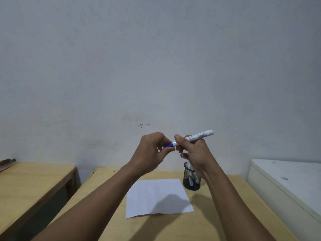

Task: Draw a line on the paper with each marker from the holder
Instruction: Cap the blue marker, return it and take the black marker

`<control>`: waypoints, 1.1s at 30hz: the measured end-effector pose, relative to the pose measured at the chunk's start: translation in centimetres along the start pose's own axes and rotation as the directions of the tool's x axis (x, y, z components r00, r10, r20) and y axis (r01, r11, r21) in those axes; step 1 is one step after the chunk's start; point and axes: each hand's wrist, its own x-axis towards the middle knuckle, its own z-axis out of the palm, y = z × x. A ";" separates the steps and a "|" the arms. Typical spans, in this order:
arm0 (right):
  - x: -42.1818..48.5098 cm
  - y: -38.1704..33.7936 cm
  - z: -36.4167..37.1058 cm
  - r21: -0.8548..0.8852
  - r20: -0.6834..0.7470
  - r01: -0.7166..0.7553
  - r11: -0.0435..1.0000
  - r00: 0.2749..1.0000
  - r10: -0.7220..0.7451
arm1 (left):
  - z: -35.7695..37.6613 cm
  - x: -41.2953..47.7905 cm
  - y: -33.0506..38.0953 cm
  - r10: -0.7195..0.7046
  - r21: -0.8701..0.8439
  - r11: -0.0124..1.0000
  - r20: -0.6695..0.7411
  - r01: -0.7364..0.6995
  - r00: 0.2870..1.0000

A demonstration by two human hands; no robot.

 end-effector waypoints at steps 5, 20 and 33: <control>-0.4 0.4 -0.1 0.038 -0.143 -0.238 0.970 0.960 0.241 | -0.3 1.4 -0.3 -0.094 0.072 0.994 0.100 0.087 0.991; 3.4 2.3 -5.9 -0.554 -0.507 -0.164 0.816 0.844 -0.174 | 6.5 7.6 -2.6 -0.311 -0.277 0.882 0.267 0.382 0.912; 9.2 9.4 -9.7 -0.735 -0.270 -0.149 0.662 0.959 -0.083 | 15.2 8.7 -7.8 -0.467 -0.166 0.845 0.233 0.509 0.853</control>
